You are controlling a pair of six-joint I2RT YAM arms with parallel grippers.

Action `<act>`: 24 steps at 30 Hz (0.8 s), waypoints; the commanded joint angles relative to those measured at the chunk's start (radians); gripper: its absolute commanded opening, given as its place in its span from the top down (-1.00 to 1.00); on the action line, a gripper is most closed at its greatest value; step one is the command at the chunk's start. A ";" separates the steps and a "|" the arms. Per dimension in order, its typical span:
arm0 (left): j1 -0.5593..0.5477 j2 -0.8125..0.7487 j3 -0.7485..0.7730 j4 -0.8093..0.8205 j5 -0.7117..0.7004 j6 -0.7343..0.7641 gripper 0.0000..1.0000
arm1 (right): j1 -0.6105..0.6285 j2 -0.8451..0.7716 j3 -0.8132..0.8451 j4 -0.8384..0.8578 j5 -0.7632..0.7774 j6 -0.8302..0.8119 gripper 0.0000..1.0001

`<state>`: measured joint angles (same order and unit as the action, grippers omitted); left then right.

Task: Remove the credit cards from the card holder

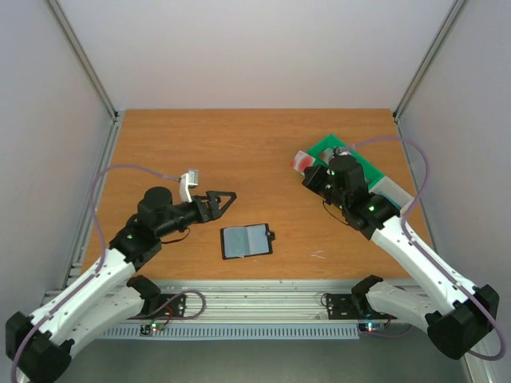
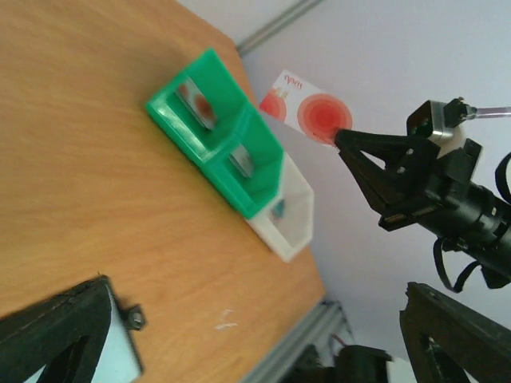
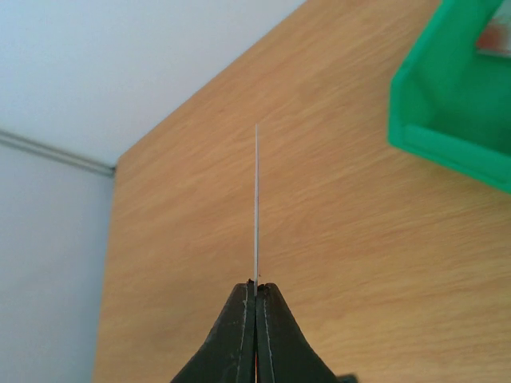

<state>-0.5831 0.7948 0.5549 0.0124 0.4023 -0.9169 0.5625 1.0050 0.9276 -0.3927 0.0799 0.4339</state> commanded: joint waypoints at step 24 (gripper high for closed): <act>0.000 -0.158 0.163 -0.554 -0.273 0.416 -0.99 | -0.492 0.558 0.103 0.208 -0.218 -0.045 0.98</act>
<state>-0.5831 0.6479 0.7300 -0.5541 0.1425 -0.5224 0.1043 1.5097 0.9936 -0.2592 -0.0895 0.3866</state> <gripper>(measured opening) 0.994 0.021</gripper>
